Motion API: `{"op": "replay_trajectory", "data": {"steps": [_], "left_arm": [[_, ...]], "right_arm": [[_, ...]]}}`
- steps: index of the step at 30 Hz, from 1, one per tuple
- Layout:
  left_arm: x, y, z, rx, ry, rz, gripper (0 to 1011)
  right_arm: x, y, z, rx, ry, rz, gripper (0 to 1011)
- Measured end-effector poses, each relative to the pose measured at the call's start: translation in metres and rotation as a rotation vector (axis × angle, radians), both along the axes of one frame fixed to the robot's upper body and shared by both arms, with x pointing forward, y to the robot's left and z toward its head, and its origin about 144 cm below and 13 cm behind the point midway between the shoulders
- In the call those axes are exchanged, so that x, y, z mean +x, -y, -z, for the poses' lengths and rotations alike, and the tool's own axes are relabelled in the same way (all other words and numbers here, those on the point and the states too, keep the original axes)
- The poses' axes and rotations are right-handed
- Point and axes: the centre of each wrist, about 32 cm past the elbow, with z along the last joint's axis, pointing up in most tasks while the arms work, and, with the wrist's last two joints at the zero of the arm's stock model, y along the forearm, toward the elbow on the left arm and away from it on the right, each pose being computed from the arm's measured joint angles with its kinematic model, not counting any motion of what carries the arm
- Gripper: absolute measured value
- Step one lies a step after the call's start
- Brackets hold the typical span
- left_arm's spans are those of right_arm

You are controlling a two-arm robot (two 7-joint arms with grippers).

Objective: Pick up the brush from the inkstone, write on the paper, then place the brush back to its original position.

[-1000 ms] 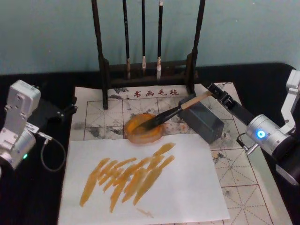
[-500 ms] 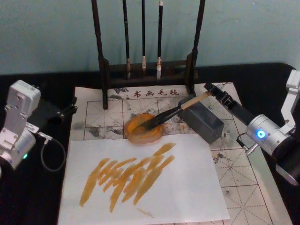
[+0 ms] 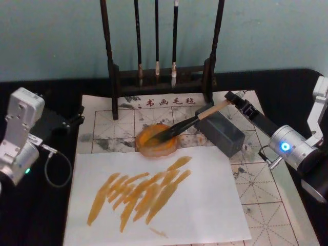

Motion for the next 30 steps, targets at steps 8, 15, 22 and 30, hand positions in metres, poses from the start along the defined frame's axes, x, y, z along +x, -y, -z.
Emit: {"op": "replay_trajectory", "data": {"steps": [8, 15, 22, 30], "left_arm": [[0.0, 0.0, 0.0, 0.0, 0.0, 0.0, 1001], [0.0, 0.0, 0.0, 0.0, 0.0, 0.0, 1001], [0.0, 0.0, 0.0, 0.0, 0.0, 0.0, 1001], [0.0, 0.0, 0.0, 0.0, 0.0, 0.0, 1001]], "right_arm": [[0.0, 0.0, 0.0, 0.0, 0.0, 0.0, 204], [0.0, 0.0, 0.0001, -0.001, 0.0, 0.0, 204], [0.0, 0.0016, -0.0004, 0.03, -0.014, -0.001, 203], [0.0018, 0.0048, -0.0041, 0.103, -0.045, 0.006, 202]]}}
